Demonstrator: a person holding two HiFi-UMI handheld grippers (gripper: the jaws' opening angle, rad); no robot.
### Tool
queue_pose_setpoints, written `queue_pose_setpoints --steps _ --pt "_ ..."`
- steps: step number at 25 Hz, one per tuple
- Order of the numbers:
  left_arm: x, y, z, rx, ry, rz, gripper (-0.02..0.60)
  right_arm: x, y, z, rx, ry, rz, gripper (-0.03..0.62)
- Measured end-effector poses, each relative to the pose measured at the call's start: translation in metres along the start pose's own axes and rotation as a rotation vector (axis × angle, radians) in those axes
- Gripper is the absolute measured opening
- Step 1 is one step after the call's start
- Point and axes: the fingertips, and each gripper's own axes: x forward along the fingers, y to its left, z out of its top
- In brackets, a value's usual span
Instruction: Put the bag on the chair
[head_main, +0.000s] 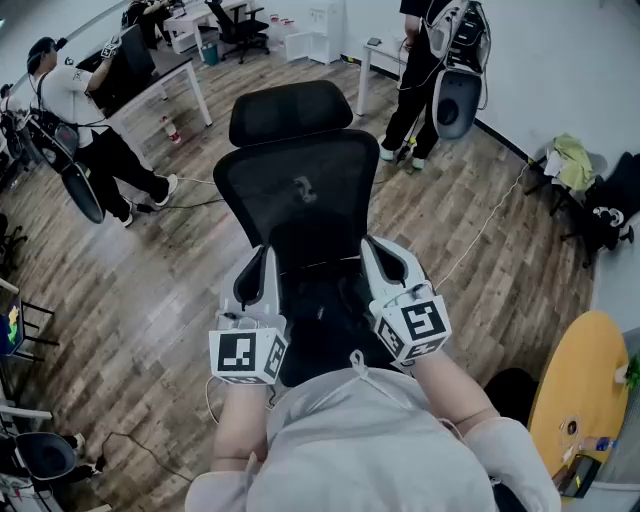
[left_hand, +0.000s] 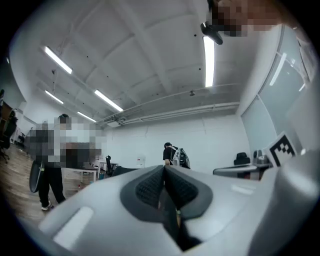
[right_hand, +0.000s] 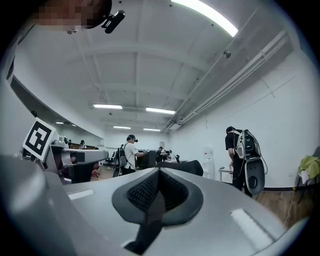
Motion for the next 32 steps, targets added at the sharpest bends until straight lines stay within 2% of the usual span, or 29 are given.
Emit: queue_pose_setpoints --steps 8,14,19,32 --pt "-0.006 -0.007 -0.01 0.002 0.044 0.004 0.006 -0.01 -0.001 -0.011 0.007 0.042 -0.016 -0.002" --pt "-0.017 -0.007 -0.002 0.026 0.041 0.006 0.006 -0.018 0.0 -0.015 0.014 0.054 -0.043 -0.002" --pt "-0.018 -0.012 -0.01 0.046 0.064 0.008 0.006 -0.021 0.001 -0.021 0.028 0.062 -0.047 -0.002" --pt "-0.022 -0.007 -0.022 0.035 0.068 0.034 0.006 -0.023 -0.001 -0.036 0.046 0.081 -0.052 -0.002"
